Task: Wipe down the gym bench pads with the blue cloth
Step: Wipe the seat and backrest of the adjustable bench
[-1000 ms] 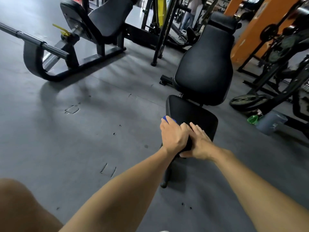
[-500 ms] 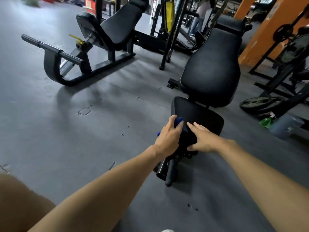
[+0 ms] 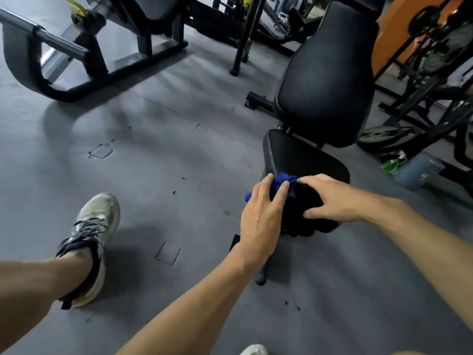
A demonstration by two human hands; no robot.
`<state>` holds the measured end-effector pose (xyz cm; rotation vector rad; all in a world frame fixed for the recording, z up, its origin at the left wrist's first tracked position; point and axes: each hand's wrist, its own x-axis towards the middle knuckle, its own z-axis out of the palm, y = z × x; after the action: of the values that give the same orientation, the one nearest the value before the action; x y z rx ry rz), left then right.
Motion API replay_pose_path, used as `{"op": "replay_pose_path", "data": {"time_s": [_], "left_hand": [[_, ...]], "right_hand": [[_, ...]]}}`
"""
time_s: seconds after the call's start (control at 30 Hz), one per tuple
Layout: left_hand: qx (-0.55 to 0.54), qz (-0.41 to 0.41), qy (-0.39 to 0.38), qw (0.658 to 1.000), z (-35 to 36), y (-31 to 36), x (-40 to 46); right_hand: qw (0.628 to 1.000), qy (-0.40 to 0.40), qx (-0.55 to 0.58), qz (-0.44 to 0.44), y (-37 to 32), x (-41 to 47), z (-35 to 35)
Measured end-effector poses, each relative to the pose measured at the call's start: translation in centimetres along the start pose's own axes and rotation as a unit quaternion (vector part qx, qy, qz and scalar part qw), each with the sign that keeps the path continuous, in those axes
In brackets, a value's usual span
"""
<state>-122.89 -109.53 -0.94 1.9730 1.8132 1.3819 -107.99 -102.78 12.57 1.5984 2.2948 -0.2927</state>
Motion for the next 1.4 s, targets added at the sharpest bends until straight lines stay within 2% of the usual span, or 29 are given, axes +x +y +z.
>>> {"op": "replay_pose_path", "data": {"time_s": [0.07,0.13,0.2,0.33,0.47,0.53,0.67,0.83,0.93,1.07,1.27,1.4], "left_hand": [[-0.047,-0.017,-0.025,0.998,-0.5,0.3,0.2],[-0.026,-0.022,-0.036,0.999,-0.9,0.0,0.6],[-0.027,-0.007,-0.034,0.999,-1.2,-0.3,1.2],[-0.063,0.034,-0.092,0.993,-1.2,-0.8,1.9],[-0.198,-0.042,-0.159,0.966,-1.4,-0.1,2.0],[-0.236,-0.060,-0.147,0.959,-1.7,0.3,2.3],[-0.238,-0.038,-0.184,0.953,-1.8,-0.8,4.4],[-0.255,0.034,-0.192,0.947,-3.5,-2.9,6.5],[-0.259,0.002,-0.209,0.943,-3.3,-3.7,7.1],[-0.211,0.058,-0.209,0.953,-1.4,-4.6,5.7],[-0.216,0.173,-0.191,0.942,-0.7,-3.8,2.4],[-0.201,0.233,-0.192,0.932,0.5,-5.9,2.9]], "right_hand": [[1.000,-0.013,-0.011,0.014,-0.4,0.1,-0.4],[0.999,-0.023,-0.019,0.030,-1.0,0.2,-0.8],[0.998,-0.034,-0.019,0.047,-1.6,0.4,-1.2],[0.995,-0.050,-0.017,0.083,-2.5,0.5,-2.1],[0.990,-0.062,0.013,0.123,-3.5,0.4,-3.1],[0.988,-0.054,0.036,0.141,-3.9,0.3,-3.0],[0.982,-0.049,0.050,0.174,-5.4,0.1,-2.3],[0.973,-0.038,0.096,0.207,-6.3,0.1,-1.7],[0.971,-0.025,0.113,0.207,-6.5,0.5,-1.3],[0.973,0.003,0.110,0.203,-5.9,1.2,-0.2],[0.980,-0.006,0.096,0.174,-4.9,1.1,0.2],[0.983,-0.019,0.093,0.155,-3.7,0.2,0.0]]}}
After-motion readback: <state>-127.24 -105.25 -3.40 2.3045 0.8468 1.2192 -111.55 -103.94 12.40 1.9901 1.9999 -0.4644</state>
